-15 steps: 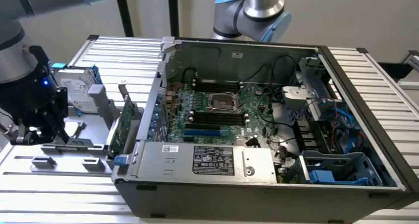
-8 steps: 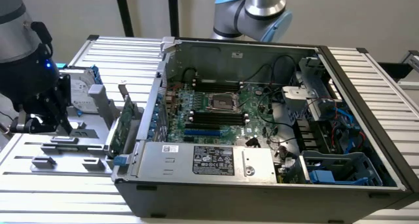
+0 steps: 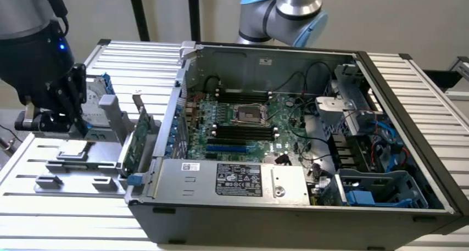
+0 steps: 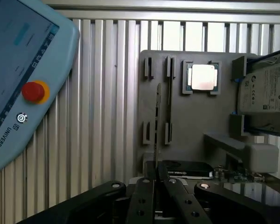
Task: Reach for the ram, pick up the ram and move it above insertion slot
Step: 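Pick up the ram and move it above insertion slot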
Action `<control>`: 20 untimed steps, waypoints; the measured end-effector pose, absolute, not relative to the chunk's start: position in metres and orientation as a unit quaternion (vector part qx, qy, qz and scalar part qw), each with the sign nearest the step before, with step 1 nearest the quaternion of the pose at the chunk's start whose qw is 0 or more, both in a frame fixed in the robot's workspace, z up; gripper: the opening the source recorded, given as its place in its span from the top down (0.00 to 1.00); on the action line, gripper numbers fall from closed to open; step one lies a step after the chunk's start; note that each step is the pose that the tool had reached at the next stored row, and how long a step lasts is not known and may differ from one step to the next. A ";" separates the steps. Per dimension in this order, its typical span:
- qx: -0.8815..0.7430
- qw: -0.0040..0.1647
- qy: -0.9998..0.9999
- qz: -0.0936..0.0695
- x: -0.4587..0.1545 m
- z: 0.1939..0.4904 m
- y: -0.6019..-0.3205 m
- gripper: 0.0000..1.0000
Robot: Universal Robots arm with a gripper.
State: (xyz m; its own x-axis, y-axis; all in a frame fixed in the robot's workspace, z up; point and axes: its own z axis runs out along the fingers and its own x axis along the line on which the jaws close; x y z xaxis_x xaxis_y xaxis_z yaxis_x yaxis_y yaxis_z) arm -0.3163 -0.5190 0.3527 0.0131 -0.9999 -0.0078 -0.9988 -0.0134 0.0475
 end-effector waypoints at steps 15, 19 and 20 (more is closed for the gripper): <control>0.714 0.008 -0.699 -0.027 -0.272 0.391 -0.519 0.86; 0.714 0.003 -0.699 -0.031 -0.258 0.393 -0.519 0.86; 0.714 0.002 -0.699 -0.032 -0.255 0.393 -0.519 0.86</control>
State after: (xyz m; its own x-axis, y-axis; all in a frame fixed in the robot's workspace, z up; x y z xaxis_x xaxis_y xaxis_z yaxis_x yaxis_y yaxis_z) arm -0.2549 -0.5190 0.3934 0.0208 -0.9988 -0.0436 -0.9986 -0.0229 0.0483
